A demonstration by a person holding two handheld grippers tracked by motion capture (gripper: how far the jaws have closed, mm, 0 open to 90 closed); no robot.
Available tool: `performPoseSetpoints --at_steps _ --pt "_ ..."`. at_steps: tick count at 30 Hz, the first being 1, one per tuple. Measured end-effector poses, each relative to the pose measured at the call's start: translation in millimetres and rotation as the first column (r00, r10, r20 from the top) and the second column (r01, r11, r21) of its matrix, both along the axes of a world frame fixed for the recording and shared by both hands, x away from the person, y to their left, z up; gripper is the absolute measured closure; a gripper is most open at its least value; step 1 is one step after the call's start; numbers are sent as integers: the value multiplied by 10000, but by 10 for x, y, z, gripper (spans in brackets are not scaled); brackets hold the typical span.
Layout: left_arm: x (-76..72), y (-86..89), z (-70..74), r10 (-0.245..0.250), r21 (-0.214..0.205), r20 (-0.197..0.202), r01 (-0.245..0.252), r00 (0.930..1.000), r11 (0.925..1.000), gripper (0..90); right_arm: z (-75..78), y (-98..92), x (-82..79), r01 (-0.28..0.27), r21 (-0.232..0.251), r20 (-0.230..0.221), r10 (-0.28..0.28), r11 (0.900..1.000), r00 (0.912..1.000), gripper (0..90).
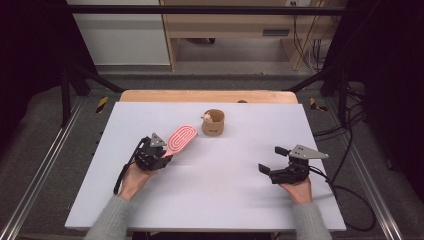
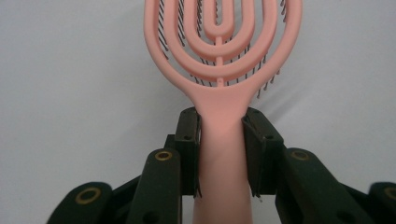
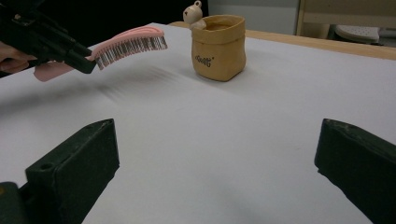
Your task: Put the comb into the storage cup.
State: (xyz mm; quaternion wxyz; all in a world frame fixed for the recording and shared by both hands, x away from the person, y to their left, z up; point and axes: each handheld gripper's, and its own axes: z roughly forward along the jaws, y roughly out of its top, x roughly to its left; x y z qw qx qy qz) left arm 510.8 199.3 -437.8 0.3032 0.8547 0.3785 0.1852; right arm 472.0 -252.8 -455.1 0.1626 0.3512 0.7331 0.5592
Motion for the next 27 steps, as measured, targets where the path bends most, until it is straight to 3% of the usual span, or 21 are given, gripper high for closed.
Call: performPoseSetpoints --at_steps 27 --pt "-166 6 122 306 -629 704 -262 9970 9977 690 6 1 1 9 80 -148 -8 10000 9999 2"
